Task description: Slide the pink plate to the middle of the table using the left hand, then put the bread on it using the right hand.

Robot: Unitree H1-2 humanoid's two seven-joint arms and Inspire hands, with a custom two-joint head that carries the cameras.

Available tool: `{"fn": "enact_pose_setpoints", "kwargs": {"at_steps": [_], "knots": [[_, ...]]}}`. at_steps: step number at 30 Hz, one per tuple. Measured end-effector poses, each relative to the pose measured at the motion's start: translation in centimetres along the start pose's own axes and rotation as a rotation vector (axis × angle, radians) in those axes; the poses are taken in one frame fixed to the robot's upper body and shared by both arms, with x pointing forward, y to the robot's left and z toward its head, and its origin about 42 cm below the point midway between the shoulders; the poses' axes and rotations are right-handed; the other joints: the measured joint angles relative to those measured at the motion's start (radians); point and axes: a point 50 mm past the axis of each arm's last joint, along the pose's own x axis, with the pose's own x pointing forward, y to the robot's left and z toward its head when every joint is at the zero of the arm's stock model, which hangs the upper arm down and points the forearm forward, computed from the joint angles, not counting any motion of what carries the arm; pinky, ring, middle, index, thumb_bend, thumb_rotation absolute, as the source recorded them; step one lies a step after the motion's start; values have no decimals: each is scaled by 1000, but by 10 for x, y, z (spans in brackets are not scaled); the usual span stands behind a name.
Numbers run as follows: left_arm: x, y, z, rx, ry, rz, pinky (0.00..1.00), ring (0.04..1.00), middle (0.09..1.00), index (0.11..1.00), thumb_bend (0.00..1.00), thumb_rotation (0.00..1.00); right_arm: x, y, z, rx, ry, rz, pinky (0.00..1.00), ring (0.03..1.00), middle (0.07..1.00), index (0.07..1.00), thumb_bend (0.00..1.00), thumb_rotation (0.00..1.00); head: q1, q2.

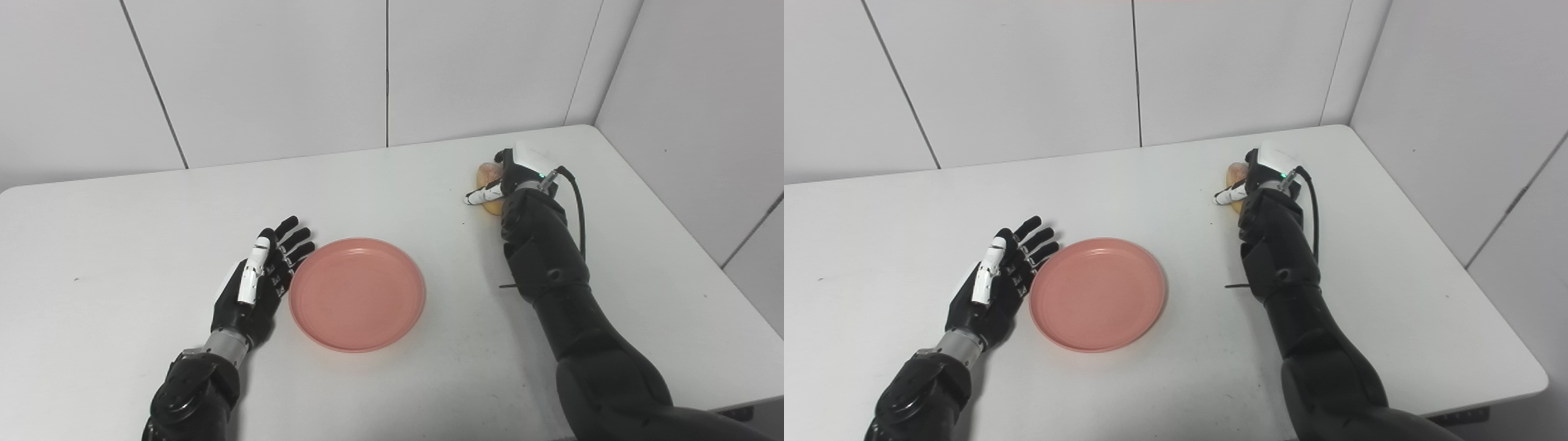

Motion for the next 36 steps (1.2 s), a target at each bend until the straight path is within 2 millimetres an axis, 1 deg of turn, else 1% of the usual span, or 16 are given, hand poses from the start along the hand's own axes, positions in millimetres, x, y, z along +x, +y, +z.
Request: {"fn": "enact_pose_setpoints", "kwargs": {"at_steps": [3,4,7,8,9,12,18,20,24,27,32,36], "knots": [[0,0,0,1,0,-1,889,876,886,879,337,1000,0,0,1,-20,-7,-5,423,537,615,687,785,149,0,5],[0,0,0,1,0,-1,892,878,888,880,336,1000,0,-1,2,-25,-10,-5,373,467,558,654,773,121,-2,3],[0,0,0,0,1,-1,891,879,890,883,340,1000,0,-2,4,-23,-21,1,298,369,469,616,752,88,-2,3],[0,0,0,0,2,-1,892,880,891,886,342,1000,1,-3,4,-22,-24,1,290,359,452,540,615,114,2,3],[0,0,0,1,2,-2,893,879,889,886,343,1000,1,-3,4,-20,-26,4,289,356,447,524,553,62,2,3],[0,0,0,2,3,-6,894,878,890,887,345,1000,2,-4,2,-7,-27,11,285,352,447,525,530,13,2,2],[0,0,0,1,3,-11,887,876,887,885,342,1000,3,-9,-1,32,-26,25,297,369,461,519,525,0,8,0],[0,0,0,1,3,-11,888,878,890,886,339,1000,1,-16,2,46,-43,14,289,361,461,519,524,2,12,0],[1,-1,0,-1,3,-12,889,877,889,886,335,1000,-6,-41,11,79,-95,-33,276,346,441,536,518,3,24,0],[1,-1,0,-3,3,-11,889,876,887,884,330,1000,-13,-58,17,95,-126,-58,279,357,441,535,518,4,28,-2],[2,-3,-1,-2,4,-13,891,877,887,880,337,1000,-32,-74,30,100,-190,-85,274,353,440,539,518,4,41,-2],[3,-4,-1,-1,6,-13,886,878,886,879,332,1000,-51,-82,44,109,-268,-80,292,367,446,536,518,4,78,3]]}}
